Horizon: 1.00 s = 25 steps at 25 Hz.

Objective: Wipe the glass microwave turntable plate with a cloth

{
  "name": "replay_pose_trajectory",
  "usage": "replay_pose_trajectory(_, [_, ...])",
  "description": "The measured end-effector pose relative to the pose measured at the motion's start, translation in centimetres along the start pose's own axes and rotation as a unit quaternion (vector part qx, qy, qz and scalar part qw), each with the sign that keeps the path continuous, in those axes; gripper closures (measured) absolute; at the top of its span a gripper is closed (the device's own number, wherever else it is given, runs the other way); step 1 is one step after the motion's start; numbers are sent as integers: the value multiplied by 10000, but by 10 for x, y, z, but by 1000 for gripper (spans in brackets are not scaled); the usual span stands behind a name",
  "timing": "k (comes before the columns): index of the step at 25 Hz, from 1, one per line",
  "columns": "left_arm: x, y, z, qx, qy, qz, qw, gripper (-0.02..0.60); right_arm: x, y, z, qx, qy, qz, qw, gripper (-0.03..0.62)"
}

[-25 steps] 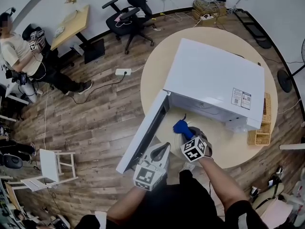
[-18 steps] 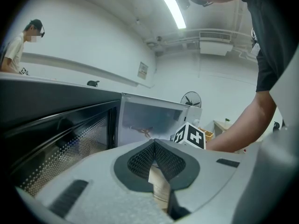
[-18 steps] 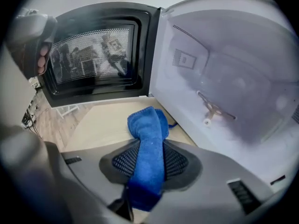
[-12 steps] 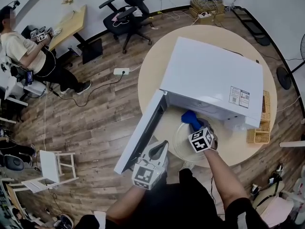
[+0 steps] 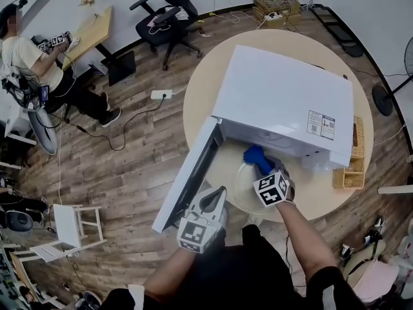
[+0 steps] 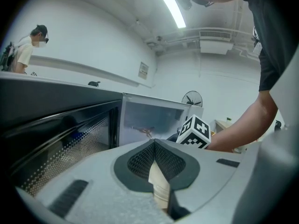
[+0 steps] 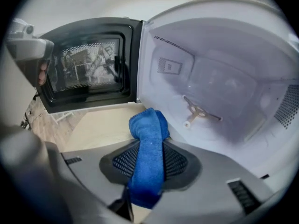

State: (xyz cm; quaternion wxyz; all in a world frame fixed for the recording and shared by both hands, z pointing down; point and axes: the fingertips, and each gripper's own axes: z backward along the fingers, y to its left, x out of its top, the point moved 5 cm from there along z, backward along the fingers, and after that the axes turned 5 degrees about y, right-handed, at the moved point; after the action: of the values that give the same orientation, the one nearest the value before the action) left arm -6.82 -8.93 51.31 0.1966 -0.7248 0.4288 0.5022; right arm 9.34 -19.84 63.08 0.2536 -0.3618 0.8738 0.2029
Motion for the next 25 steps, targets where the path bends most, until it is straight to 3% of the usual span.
replay_pose_trajectory(6, [2,-4,3,-114,-27,-19,9999,575,3,49,31,458,-217,521,9974,471])
replay_pose_trajectory(15, [-1,-4,7,-122,3,-62,9999,575,-31,119,38,1235,20,887,9884,473])
replay_pose_trajectory(20, [-4,-6,7,-133,41,-59,9999,575,-42,122,29,1268,141,831,9883,473])
replay_pose_trajectory(25, [-5,-9,7,-144,33,-47,9999,575,-43,105,25,1044,165,769,9914,473])
